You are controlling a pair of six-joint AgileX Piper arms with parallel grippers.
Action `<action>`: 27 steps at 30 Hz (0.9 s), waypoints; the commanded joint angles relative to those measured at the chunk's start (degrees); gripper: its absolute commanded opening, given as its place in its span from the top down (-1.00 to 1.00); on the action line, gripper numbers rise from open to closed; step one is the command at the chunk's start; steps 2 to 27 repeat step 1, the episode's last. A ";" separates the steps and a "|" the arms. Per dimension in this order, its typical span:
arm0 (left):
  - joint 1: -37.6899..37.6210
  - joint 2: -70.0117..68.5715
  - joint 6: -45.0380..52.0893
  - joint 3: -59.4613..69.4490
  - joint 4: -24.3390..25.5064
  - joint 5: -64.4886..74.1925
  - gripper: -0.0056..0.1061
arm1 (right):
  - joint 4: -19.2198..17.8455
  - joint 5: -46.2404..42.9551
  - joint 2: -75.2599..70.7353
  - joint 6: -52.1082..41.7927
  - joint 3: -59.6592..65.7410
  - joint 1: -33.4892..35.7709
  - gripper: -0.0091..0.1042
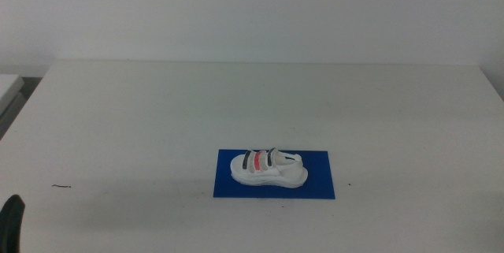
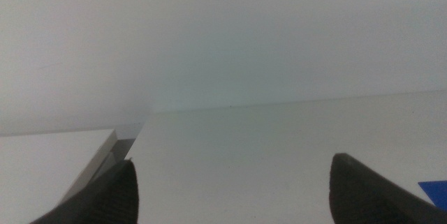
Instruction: Use one arm to grab the shoe from the table and place it on the mat.
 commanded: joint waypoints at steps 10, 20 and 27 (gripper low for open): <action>-0.02 0.28 -0.08 0.02 -0.23 -0.70 -0.78 | -0.36 -0.18 -0.28 -0.14 0.21 -0.19 -0.28; -0.02 0.28 -0.08 0.02 -0.23 -0.70 -0.78 | -0.36 -0.18 -0.28 -0.14 0.21 -0.19 -0.28; -0.02 0.28 -0.08 0.02 -0.23 -0.70 -0.78 | -0.36 -0.18 -0.28 -0.14 0.21 -0.19 -0.28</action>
